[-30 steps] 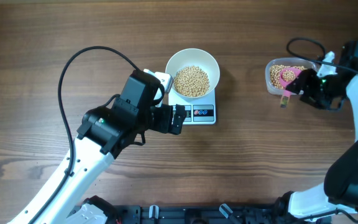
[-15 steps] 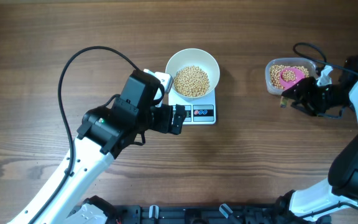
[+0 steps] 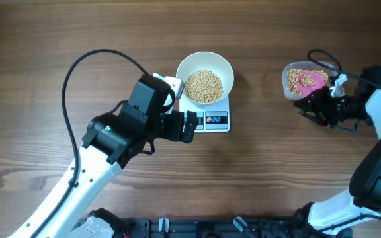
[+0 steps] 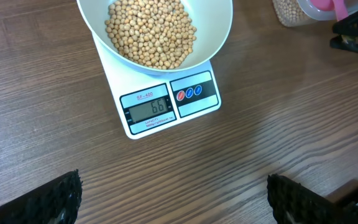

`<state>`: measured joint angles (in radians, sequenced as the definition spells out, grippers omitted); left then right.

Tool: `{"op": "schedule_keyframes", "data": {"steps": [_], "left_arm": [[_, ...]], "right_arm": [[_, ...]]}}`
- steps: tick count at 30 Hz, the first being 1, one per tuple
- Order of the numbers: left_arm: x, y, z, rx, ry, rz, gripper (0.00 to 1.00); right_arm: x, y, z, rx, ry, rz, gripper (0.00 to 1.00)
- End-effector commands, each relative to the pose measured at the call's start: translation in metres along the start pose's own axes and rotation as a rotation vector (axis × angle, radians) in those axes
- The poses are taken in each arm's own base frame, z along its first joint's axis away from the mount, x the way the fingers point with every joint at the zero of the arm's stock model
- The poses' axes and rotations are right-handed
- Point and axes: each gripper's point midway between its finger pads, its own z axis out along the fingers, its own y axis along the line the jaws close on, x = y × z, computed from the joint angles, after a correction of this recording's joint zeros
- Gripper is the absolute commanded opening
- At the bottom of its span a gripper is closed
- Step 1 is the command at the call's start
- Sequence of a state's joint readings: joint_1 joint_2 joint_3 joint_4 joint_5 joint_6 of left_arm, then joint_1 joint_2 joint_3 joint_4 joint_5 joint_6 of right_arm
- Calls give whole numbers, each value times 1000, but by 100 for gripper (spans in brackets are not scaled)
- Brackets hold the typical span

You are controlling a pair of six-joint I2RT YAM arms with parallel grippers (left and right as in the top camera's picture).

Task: Scoop item into bowl and weigh 150g on scale

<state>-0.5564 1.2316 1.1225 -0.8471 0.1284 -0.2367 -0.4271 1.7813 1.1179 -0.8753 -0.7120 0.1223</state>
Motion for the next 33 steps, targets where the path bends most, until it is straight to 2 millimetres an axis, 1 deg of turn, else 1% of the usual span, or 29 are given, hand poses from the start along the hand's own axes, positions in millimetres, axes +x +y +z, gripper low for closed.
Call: {"op": "schedule_keyframes", "data": {"steps": [1, 9, 11, 14, 19, 27, 29, 31, 33], "left_arm": [[1, 1, 1, -7, 0, 24, 100], [1, 1, 1, -7, 0, 24, 100], [1, 1, 1, -7, 0, 24, 100], [1, 1, 1, -7, 0, 24, 100], [1, 1, 1, -7, 0, 24, 100], [1, 1, 1, -7, 0, 24, 100], [1, 1, 1, -7, 0, 24, 100], [1, 1, 1, -7, 0, 24, 100], [1, 1, 1, -7, 0, 24, 100]], "right_arm": [[2, 0, 7, -29, 12, -2, 28], [-5, 0, 7, -30, -12, -5, 29], [-4, -1, 7, -27, -10, -3, 29], [-2, -1, 7, -26, -1, 8, 26], [5, -2, 6, -22, 26, 29, 26], [0, -1, 2, -2, 14, 20, 24], [-1, 0, 1, -1, 13, 20, 25], [-1, 2, -1, -1, 15, 21, 31], [-2, 2, -2, -1, 15, 21, 33]]}}
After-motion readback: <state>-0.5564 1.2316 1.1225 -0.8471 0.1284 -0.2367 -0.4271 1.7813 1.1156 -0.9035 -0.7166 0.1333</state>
